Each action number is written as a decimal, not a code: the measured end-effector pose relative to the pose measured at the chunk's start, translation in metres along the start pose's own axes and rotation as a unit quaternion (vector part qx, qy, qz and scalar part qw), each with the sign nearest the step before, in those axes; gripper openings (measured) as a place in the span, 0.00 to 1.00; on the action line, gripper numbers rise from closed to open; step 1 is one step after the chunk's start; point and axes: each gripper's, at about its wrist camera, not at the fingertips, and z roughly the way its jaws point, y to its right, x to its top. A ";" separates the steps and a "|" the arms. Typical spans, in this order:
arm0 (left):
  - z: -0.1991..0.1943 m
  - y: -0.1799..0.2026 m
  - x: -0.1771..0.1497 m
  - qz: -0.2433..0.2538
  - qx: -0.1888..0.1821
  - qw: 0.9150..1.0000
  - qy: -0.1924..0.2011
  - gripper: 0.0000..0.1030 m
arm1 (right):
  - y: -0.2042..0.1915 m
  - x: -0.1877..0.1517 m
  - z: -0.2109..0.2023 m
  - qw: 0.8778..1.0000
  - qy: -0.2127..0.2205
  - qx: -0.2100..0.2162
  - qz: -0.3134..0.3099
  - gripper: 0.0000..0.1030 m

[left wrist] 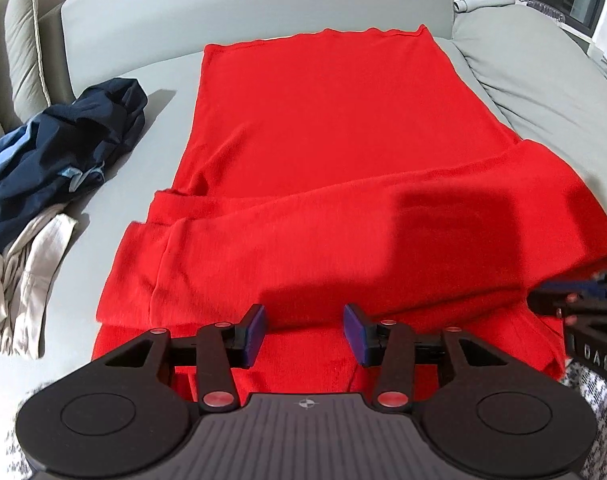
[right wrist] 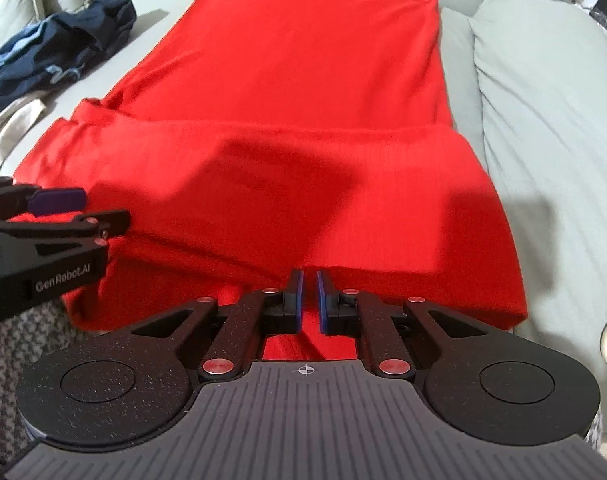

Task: Fold clothes

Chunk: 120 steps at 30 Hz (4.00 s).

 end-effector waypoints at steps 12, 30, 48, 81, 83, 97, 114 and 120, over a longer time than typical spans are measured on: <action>-0.023 -0.001 -0.022 -0.009 -0.028 0.999 -0.033 0.43 | 0.006 -0.023 -0.018 1.000 -0.005 0.026 0.012 0.13; -0.025 0.002 -0.016 -0.004 -0.027 0.999 -0.033 0.58 | 0.016 -0.024 -0.020 0.999 -0.014 0.044 0.026 0.17; 0.058 -0.035 0.114 -0.053 -0.014 0.997 0.063 0.61 | 0.063 0.090 0.011 0.990 0.120 0.017 0.067 0.28; 0.246 -0.140 0.309 -0.058 0.084 0.984 0.146 0.86 | 0.187 0.321 0.194 0.962 0.235 -0.070 0.125 0.50; 0.249 -0.141 0.310 -0.057 0.078 0.985 0.143 0.86 | 0.193 0.329 0.204 0.963 0.228 -0.063 0.130 0.50; 0.194 -0.114 0.306 0.029 0.039 0.985 0.164 0.05 | 0.177 0.338 0.185 0.967 0.219 -0.073 0.107 0.05; -0.003 -0.098 0.247 0.027 0.045 0.978 0.203 0.05 | 0.124 0.263 0.005 0.958 0.265 -0.073 0.078 0.05; -0.040 -0.081 0.198 0.008 0.044 0.980 0.194 0.05 | 0.096 0.205 -0.050 0.956 0.278 -0.075 0.049 0.05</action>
